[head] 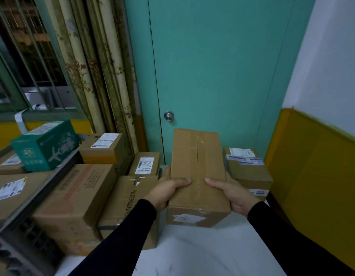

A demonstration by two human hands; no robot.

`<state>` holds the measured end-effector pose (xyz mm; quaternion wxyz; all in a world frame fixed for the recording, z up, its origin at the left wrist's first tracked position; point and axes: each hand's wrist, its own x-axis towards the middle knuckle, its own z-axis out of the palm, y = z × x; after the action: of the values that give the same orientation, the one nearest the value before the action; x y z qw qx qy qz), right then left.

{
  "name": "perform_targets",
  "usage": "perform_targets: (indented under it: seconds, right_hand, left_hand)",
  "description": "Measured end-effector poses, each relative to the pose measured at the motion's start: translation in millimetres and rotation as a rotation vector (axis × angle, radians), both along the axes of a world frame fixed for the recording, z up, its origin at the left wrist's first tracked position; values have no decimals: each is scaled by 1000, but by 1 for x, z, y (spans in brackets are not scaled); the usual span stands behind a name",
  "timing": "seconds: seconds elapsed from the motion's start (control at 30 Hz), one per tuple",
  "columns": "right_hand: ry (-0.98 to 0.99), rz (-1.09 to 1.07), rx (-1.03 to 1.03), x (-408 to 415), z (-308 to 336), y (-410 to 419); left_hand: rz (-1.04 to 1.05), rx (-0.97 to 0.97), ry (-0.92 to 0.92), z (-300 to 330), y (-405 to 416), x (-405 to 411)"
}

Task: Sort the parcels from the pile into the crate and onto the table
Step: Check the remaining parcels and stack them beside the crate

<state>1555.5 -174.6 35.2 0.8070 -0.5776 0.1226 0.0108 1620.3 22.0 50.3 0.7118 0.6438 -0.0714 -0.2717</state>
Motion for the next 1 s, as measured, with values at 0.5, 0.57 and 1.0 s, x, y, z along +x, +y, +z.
perform_targets:
  seconds: [0.5,0.57,1.0]
  right_hand:
    - [15,-143,-34,9,10,-3]
    - [-16,-138,-57,12,10,-3]
    - [-60,-258,-155,11,11,8]
  left_hand:
    - [162,17,-4,10,-1,8]
    - [167,35,-26,8,-3,6]
    - [235,137,-202,11,-19,-6]
